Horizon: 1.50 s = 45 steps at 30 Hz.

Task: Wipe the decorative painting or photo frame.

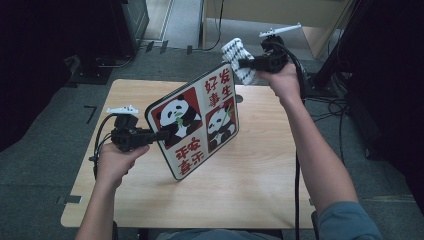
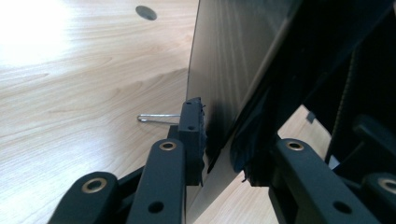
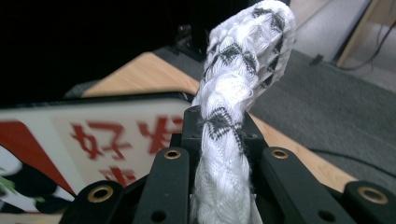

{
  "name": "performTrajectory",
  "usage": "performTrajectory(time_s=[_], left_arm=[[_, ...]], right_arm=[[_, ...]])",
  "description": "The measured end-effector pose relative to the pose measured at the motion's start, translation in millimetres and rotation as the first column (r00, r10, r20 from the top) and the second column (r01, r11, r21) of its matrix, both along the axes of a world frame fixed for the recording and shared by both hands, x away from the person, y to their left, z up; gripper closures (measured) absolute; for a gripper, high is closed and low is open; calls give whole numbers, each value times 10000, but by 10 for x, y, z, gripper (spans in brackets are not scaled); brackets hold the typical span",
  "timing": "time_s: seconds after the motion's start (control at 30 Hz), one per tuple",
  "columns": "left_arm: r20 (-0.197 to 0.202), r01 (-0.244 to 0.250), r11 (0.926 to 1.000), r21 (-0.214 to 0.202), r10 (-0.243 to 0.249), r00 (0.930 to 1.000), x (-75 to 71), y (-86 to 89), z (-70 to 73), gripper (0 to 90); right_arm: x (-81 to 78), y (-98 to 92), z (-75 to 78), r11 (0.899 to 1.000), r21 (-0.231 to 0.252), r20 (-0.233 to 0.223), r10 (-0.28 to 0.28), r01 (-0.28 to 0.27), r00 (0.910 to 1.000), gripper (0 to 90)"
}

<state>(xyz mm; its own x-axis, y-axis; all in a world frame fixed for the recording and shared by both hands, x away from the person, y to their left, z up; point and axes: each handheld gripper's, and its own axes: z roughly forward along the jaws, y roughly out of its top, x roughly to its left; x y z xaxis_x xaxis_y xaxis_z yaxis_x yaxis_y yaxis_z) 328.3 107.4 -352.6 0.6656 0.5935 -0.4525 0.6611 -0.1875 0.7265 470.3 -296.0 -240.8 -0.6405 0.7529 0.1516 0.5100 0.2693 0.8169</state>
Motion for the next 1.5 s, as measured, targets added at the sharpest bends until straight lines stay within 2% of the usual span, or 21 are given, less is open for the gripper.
performTrajectory(time_s=[0.03,0.07,0.17,0.23,0.3,0.33,0.37,0.47,0.57,0.63,0.7,0.9,1.13,1.27,1.5], left_arm=[[11,-35,10000,-4,35,10000,4,3,2,753],[25,-65,10000,21,65,10000,10,4,3,753],[95,-213,9997,81,212,9997,37,8,8,756],[125,-213,9997,95,211,9997,40,8,6,757],[176,-249,9996,92,247,9995,48,18,-3,756],[176,-249,9996,92,247,9995,48,18,-3,755],[103,-228,9996,142,226,9997,60,12,-16,750],[120,-225,9994,260,222,9997,50,-7,-32,746],[65,-179,9998,-28,179,9998,52,18,-57,753],[48,-56,9998,-199,57,10000,62,34,-73,763],[64,-2,9997,-248,4,10000,62,38,-78,767],[83,169,9993,-332,-167,9998,70,54,-89,770],[69,188,9991,-390,-186,9998,79,65,-94,770],[89,185,9988,-449,-182,9998,80,67,-98,769],[56,203,9984,-527,-201,9998,76,85,-109,769]], right_arm=[[-12,44,94,9998,187,200,56,-60,9998,798],[-12,44,94,9998,187,200,56,-60,9998,798],[-47,161,216,9991,264,598,315,-331,9977,797],[-55,195,208,9991,117,680,391,-400,9969,798],[-55,249,113,9983,-238,610,540,-526,9967,798],[-55,249,113,9983,-238,610,540,-526,9967,798],[-44,238,34,9987,-159,370,497,-491,9981,799],[-42,217,-32,9986,-203,288,494,-488,9984,801],[-58,183,-79,9982,-188,196,573,-569,9982,803],[-68,171,-111,9969,-443,91,653,-648,9978,804],[-83,170,-127,9972,-379,3,644,-644,9979,804],[-117,186,-188,9963,-341,45,791,-789,9969,804],[-148,180,-278,9955,-335,-7,890,-889,9960,803],[-172,163,-328,9957,-315,109,876,-872,9961,803],[-196,134,-403,9946,-477,131,925,-918,9956,801]])
